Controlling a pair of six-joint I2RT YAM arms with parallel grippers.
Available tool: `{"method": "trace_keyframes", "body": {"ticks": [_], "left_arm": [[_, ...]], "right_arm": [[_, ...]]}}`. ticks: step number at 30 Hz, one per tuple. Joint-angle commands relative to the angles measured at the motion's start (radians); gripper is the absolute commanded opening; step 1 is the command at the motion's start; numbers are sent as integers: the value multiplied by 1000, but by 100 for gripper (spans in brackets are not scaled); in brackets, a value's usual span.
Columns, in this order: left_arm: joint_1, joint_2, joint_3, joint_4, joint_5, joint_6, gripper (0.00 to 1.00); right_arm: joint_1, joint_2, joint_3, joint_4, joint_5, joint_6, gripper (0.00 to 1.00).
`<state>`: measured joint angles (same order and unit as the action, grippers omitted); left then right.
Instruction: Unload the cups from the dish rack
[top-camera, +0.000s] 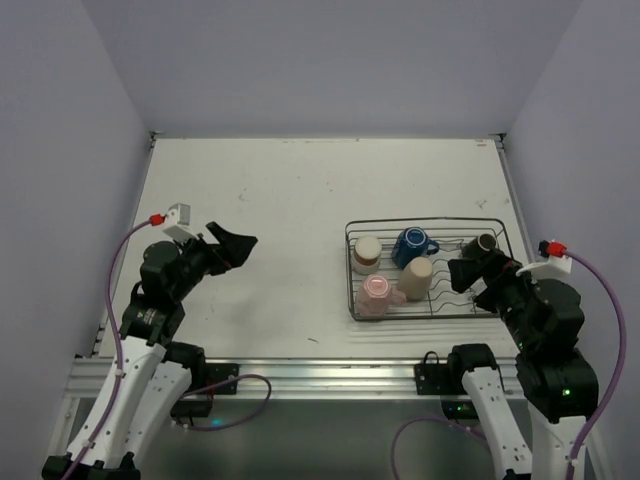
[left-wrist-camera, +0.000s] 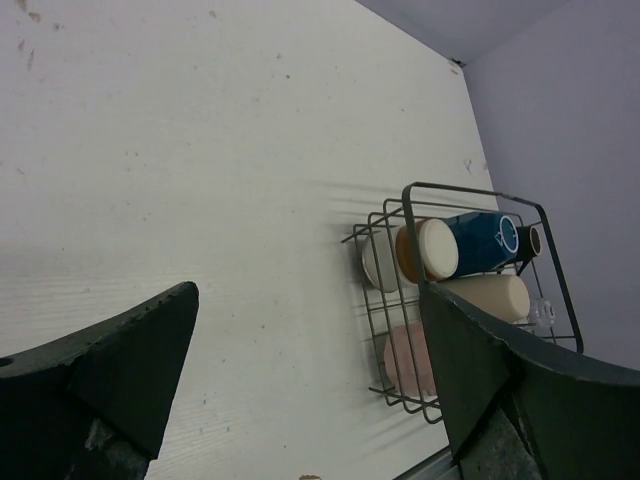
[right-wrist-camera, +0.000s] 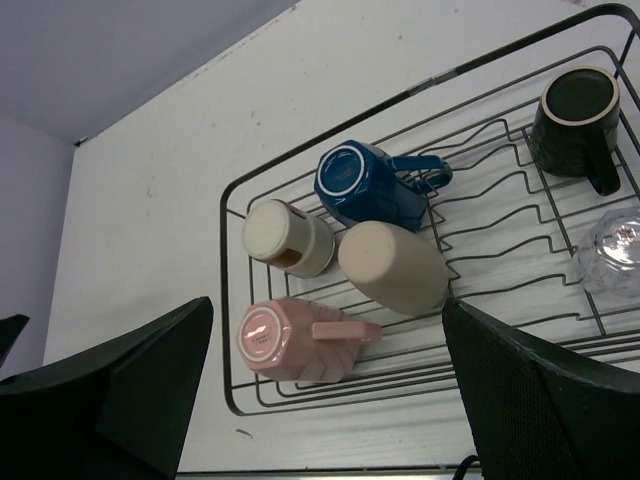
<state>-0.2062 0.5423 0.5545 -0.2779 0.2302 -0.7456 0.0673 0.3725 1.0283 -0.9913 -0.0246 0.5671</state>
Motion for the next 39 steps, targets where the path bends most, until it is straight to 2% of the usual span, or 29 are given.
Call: {"method": "trace_keyframes", "body": {"ticks": [1, 3, 7, 10, 19, 21, 24, 32, 39], "left_arm": [[-7, 7, 57, -17, 1, -5, 96], [-7, 25, 70, -23, 6, 5, 96], [-6, 53, 85, -26, 6, 14, 96], [-6, 62, 81, -14, 20, 14, 96], [-7, 79, 78, 9, 37, 14, 96], [-6, 87, 73, 20, 44, 8, 96], [-7, 93, 65, 28, 50, 3, 96], [-7, 93, 51, 32, 60, 5, 96], [-6, 105, 67, 25, 61, 12, 96]], "right_arm": [[5, 3, 6, -36, 74, 50, 99], [5, 29, 25, -37, 51, 11, 99], [5, 112, 42, 3, -199, -128, 99], [5, 231, 68, 0, -299, -167, 99], [34, 460, 111, 138, -368, -179, 96], [118, 537, 134, 157, -321, -176, 94], [260, 647, 187, 155, -159, -156, 95], [403, 842, 262, 187, -23, -122, 93], [451, 1034, 300, 203, 50, -125, 89]]}}
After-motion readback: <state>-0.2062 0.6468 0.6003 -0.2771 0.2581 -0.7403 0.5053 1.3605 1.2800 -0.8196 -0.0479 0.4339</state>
